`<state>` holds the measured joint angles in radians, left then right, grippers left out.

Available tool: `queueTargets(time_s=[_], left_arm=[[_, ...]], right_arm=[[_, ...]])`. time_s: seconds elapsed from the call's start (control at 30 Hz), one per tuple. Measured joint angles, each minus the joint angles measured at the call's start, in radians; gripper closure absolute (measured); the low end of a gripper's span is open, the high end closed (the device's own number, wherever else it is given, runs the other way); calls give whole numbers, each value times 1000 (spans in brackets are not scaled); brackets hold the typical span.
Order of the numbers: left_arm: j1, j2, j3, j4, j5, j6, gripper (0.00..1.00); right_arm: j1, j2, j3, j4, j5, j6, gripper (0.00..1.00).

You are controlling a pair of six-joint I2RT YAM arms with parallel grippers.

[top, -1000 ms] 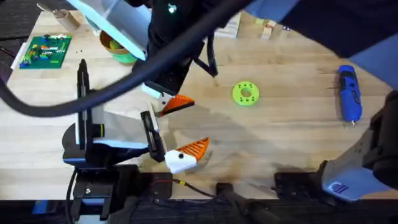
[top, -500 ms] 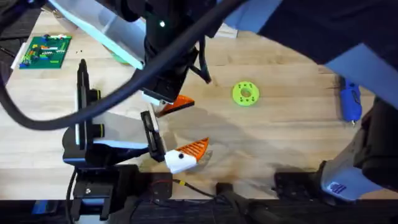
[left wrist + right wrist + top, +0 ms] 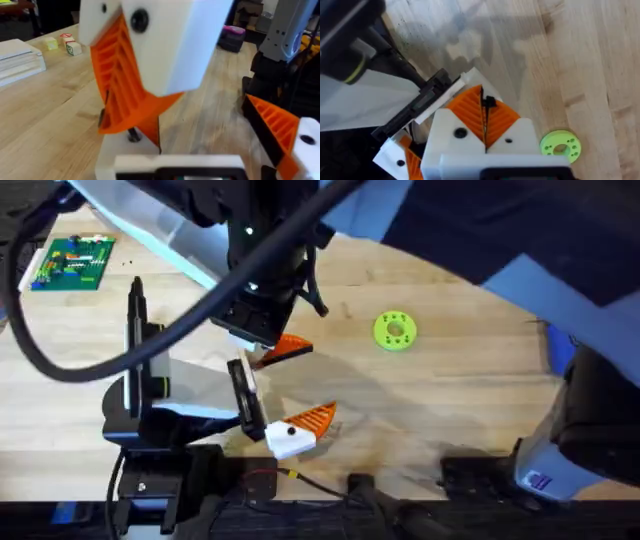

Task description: Pick up the gripper from the table and insert it into the empty holder that is missing its gripper. Then pick up a screw, insert it into the mounting hole, and use the screwdriver to tighten it. Finally, clean up the table by picking up the vegetable and placing it into the bucket.

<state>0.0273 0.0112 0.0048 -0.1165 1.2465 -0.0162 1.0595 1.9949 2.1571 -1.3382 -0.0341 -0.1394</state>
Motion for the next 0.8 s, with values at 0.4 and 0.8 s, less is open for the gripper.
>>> queueTargets(time_s=[0.4, 0.8], left_arm=[[-2, 0, 0, -1, 14, -3, 8], [-2, 0, 0, -7, 15, -7, 9]], right_arm=[[0, 0, 5, -32, 0, 0, 995], [4, 0, 6, -46, -24, 0, 995]])
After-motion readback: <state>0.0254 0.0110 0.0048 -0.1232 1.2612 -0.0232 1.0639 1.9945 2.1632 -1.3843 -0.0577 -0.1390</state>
